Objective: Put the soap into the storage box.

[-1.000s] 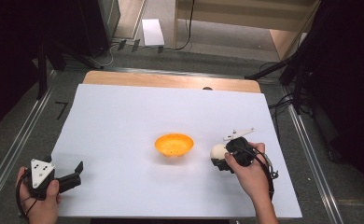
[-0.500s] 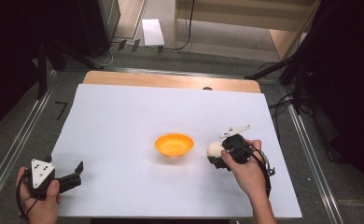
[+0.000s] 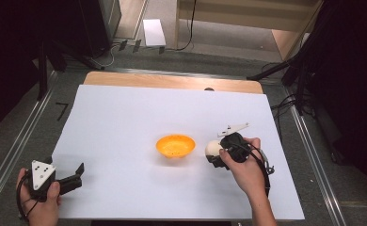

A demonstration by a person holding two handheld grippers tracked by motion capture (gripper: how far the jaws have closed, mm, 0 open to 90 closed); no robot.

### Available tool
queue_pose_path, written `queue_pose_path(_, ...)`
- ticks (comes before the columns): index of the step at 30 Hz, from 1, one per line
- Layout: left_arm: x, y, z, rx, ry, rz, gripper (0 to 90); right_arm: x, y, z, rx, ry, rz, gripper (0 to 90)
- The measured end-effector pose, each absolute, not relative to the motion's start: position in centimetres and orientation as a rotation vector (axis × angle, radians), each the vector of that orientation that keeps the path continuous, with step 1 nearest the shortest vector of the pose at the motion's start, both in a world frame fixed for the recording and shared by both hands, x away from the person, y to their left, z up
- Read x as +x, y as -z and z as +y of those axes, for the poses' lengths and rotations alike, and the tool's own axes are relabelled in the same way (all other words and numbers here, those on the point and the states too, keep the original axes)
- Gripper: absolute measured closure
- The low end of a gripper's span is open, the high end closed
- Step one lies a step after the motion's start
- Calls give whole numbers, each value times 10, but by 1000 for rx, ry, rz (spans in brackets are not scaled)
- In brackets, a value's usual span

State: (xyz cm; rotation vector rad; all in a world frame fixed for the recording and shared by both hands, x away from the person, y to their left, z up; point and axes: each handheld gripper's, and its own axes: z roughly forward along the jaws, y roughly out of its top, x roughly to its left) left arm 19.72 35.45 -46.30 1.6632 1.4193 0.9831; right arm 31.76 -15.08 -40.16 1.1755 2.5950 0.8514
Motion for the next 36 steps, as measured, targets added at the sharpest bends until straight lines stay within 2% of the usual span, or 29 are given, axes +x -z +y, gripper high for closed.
queue_pose_path(36, 197, 463, 355, 1664, -981, 1416, 0, 325, 391, -117, 1120, -877, 2623, 245)
